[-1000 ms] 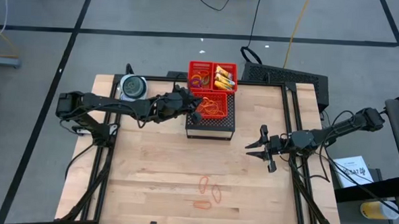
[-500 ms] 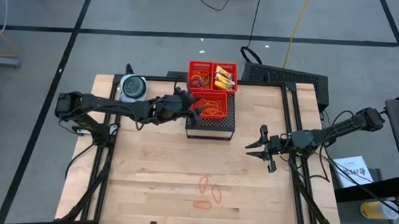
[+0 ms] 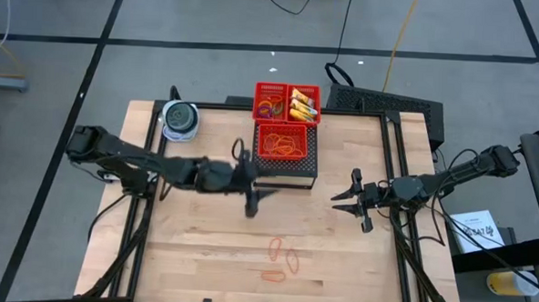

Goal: Pick & Place Office Desk Supplies
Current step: Put the orange rubber band in the bottom red bin on the shelf

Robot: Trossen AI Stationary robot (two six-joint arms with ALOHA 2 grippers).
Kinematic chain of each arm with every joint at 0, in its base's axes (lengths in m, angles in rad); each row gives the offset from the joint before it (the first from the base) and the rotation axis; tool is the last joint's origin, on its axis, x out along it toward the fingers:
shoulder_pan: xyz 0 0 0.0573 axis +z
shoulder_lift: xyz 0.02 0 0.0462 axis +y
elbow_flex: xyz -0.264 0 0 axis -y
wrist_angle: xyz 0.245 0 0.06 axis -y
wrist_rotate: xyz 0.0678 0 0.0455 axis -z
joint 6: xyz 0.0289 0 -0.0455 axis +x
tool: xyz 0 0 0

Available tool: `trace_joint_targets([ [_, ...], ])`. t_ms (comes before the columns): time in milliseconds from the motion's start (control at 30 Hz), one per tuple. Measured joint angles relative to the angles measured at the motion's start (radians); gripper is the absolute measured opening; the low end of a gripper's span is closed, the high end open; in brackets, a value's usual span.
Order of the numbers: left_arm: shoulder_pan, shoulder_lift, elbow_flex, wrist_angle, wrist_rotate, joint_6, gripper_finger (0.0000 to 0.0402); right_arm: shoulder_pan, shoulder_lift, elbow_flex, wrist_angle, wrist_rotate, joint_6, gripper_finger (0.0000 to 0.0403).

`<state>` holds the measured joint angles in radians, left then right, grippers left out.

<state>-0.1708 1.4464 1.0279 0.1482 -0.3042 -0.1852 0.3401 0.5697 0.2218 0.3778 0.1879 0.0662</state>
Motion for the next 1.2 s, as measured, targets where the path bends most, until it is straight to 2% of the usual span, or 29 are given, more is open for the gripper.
trace_joint_targets([
  [233,-0.153,0.053,0.0,-0.02,0.0,-0.048,0.0225,0.0,0.0,0.0,0.005,0.0,-0.003,0.0089],
  [433,-0.222,0.145,0.0,-0.019,-0.001,-0.092,0.0225,0.0,0.0,0.0,0.007,0.0,-0.003,0.0089],
  [667,-0.233,0.28,0.0,-0.017,-0.008,-0.195,0.0225,0.0,0.0,0.0,0.007,0.0,-0.001,0.0089],
  [833,-0.233,0.375,-0.001,0.002,-0.001,-0.198,0.0225,0.0,0.0,0.0,0.007,0.0,0.0,0.0089],
  [967,-0.233,0.442,-0.001,0.079,0.048,-0.19,0.0225,0.0,0.0,0.0,0.007,0.0,0.0,0.0089],
  [1200,-0.233,0.524,-0.001,0.124,0.046,-0.156,0.0225,0.0,0.0,0.0,0.007,0.0,0.0,0.0089],
])
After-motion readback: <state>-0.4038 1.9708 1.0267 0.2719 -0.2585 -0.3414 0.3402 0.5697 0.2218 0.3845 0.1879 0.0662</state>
